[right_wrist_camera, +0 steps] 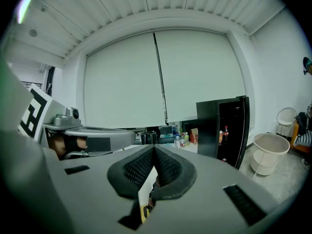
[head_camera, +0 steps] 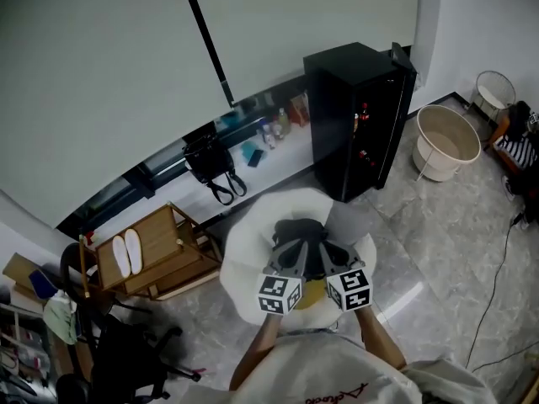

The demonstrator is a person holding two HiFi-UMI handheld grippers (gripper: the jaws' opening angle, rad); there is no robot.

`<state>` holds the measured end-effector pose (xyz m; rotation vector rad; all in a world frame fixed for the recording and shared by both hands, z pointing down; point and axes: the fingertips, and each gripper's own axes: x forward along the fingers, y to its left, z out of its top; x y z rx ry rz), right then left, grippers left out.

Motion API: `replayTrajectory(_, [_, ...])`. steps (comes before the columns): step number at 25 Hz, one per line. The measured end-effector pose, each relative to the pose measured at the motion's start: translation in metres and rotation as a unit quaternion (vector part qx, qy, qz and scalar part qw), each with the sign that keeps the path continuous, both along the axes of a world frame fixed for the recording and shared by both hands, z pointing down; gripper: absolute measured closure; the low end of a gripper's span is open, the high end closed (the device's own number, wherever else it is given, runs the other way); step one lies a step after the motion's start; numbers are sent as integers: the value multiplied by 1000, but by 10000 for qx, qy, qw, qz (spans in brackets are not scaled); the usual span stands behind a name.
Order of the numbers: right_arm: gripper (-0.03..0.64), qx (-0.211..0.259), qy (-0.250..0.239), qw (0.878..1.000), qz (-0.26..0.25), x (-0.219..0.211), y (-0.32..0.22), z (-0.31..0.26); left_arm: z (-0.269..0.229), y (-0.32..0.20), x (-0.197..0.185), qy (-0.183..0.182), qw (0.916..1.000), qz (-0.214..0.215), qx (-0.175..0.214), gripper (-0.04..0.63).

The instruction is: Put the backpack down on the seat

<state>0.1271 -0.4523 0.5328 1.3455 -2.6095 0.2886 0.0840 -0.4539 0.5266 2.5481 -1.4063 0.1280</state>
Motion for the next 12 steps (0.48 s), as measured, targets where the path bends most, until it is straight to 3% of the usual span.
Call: replayTrajectory(12, [591, -130, 24, 9996, -241, -10, 31, 4, 4, 36, 8, -3, 9999, 72, -124, 565])
